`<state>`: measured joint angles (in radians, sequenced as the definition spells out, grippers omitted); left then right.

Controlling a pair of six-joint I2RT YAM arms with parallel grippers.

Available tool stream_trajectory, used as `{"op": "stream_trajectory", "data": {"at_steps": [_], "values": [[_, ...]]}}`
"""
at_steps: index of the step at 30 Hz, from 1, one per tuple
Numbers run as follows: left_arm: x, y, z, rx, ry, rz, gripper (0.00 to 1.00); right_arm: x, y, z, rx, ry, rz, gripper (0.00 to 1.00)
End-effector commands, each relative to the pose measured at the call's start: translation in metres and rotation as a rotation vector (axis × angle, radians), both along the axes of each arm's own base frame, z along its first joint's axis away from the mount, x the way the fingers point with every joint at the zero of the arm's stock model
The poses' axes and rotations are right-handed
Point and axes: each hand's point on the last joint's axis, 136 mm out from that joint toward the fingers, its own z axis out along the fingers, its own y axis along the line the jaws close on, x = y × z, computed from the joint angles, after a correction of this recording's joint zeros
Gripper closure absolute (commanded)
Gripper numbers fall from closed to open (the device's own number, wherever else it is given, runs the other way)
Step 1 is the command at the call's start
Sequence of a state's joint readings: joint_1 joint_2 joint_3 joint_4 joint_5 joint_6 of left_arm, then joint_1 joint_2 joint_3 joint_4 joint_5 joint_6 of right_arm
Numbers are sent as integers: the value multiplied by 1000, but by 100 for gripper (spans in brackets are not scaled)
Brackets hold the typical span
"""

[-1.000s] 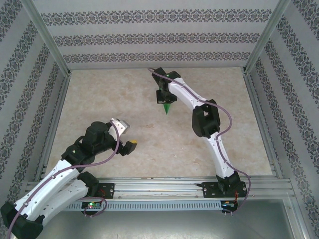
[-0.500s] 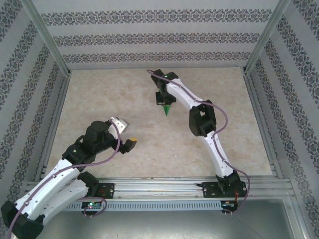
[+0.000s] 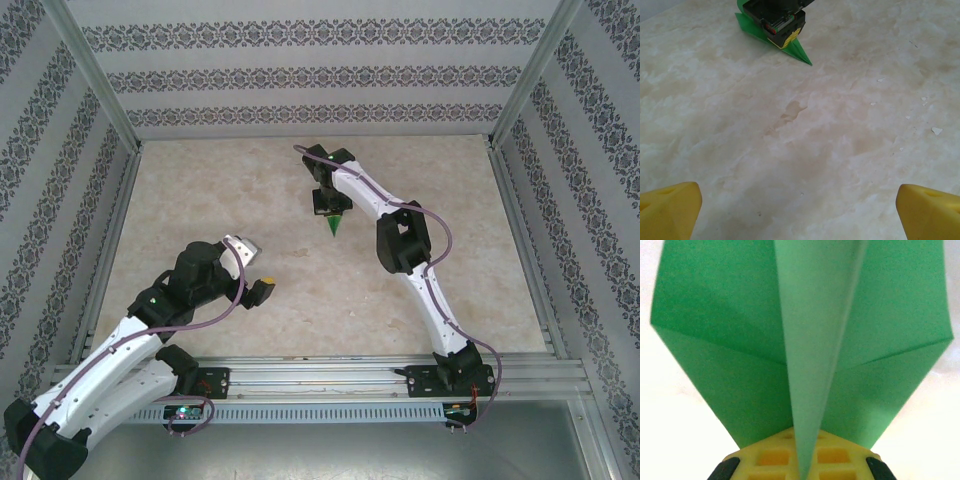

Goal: Fold a paper plane with a square sheet of paper (fold left side to right side)
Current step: Place the paper plane at the center of the table.

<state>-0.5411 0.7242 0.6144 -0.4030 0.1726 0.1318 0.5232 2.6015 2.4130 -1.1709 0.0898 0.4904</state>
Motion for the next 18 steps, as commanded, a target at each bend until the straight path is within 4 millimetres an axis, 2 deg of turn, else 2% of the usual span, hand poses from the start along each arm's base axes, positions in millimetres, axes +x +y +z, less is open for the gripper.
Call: {"op": "stream_trajectory", "data": {"at_steps": [1,3,9,18], "values": [[5,0,5,0,-29,-4,0,1,-7,-5,-26,9,-18,100],[5,1,4,2,-27,-4,0,0,-7,-8,-25,13,-19,100],[5,0,4,-1,-22,-6,0,-1,-6,-10,-4,22,-26,88],[4,0,2,1,-15,-6,0,-1,-6,0,2,3,-24,71]]}}
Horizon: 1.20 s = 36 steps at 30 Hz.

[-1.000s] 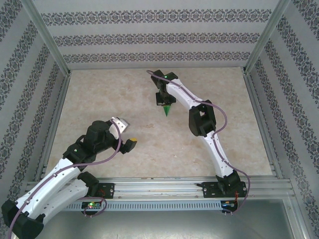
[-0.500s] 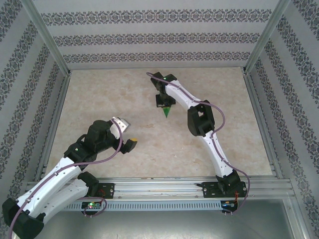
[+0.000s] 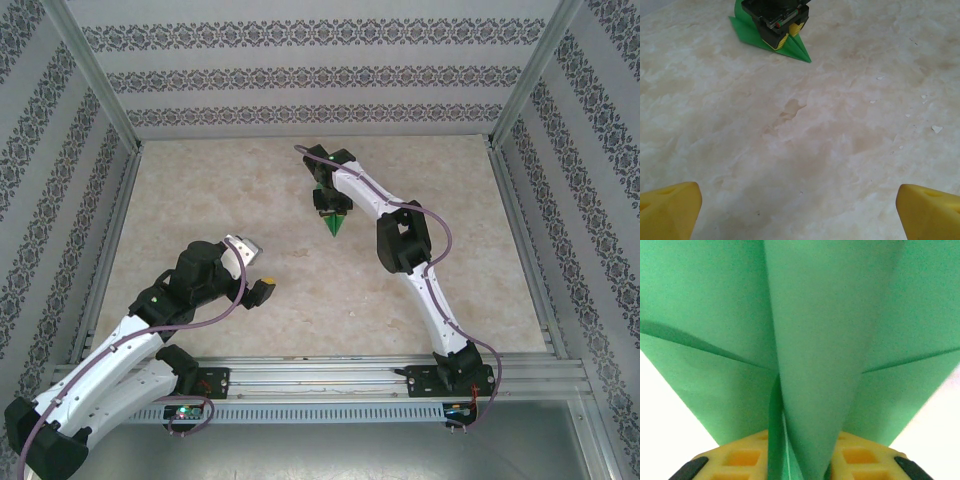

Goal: Fold a paper plane with a square sheet of paper (fold left side to right side)
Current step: Place the paper plane at the center of the table.

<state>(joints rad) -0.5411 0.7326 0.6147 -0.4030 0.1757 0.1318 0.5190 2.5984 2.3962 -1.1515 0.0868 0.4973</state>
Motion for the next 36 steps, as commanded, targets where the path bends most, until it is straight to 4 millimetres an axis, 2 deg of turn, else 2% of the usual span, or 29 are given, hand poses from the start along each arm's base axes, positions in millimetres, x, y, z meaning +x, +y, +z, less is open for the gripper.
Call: {"op": "stream_trajectory", "data": {"at_steps": [1,20,24,36], "values": [[4,1,4,-2,-22,-2,0,-3,-6,4,-6,3,-16,70],[4,2,1,9,-7,1,0,-3,0,47,37,-78,9,61],[4,2,1,11,-9,1,0,-2,-1,45,36,-81,3,64],[4,3,1,14,-6,6,0,1,-1,26,38,-55,-18,64]]}}
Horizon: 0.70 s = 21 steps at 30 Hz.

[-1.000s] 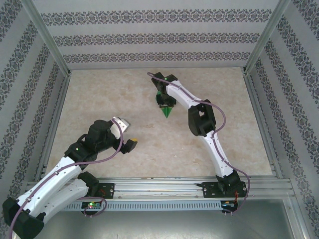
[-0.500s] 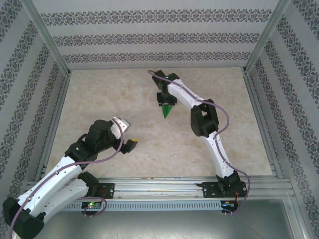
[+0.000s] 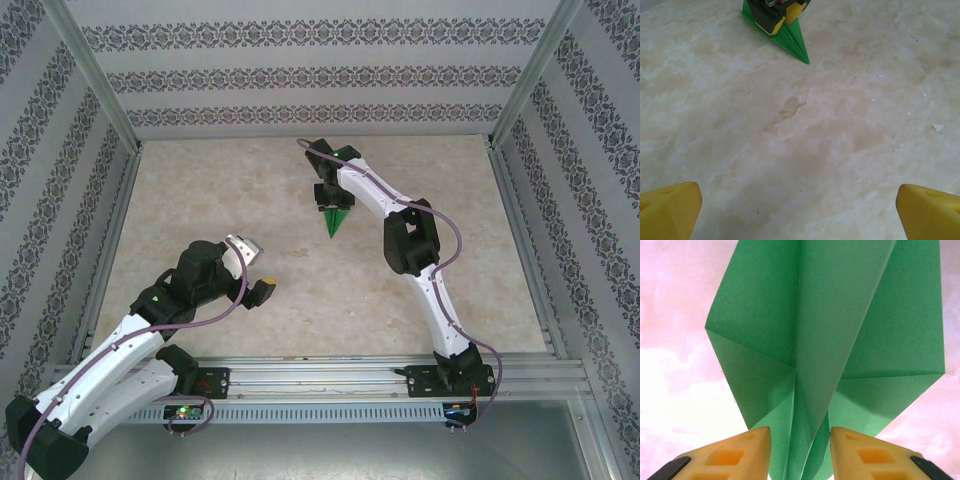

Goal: Fold a paper plane with a square sheet of paper (fold left side to right side)
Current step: Place the paper plane at the center of the table, then move the paper plane to the center of the table.

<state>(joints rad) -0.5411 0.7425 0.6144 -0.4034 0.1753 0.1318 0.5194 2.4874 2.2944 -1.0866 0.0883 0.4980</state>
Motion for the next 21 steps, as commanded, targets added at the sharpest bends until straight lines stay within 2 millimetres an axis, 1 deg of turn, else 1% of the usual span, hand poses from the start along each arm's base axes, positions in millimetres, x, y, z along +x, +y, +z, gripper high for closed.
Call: {"op": "stream_trajectory", "data": {"at_steps": [1,6,11,16,21], "values": [[3,3,4,9,-15,6,0,0,-1,-6,4,14,-16,64],[3,4,3,10,-13,6,0,-4,-3,-14,-11,41,-6,67],[3,3,3,10,-13,5,0,-8,-8,-18,-39,60,5,67],[3,4,3,11,-13,7,0,-12,-9,-23,-44,81,12,67],[3,4,3,13,-12,8,0,-14,-9,-24,-46,89,24,71]]}}
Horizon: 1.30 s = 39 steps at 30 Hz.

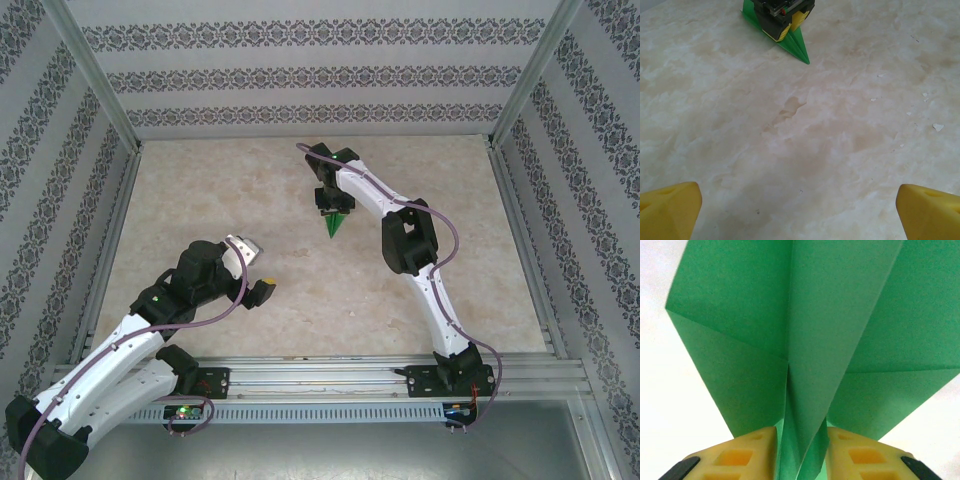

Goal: Fold a paper plane with a square sheet of paper (fold left side to right side)
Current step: Move the paper plane to the center of the table.

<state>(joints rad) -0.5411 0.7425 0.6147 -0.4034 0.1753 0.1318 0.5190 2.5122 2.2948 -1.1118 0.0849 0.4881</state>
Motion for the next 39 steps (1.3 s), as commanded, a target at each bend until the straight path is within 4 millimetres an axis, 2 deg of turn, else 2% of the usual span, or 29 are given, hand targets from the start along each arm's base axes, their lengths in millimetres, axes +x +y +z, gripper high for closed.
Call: {"op": "stream_trajectory", "data": {"at_steps": [1,15,39], "values": [[3,4,3,12,-12,7,0,-8,-6,-10,-24,47,17,73],[3,5,2,17,-10,10,0,-12,-12,-6,-65,54,85,79],[4,5,-1,28,-2,12,0,-16,-17,-2,-94,59,174,82]]}}
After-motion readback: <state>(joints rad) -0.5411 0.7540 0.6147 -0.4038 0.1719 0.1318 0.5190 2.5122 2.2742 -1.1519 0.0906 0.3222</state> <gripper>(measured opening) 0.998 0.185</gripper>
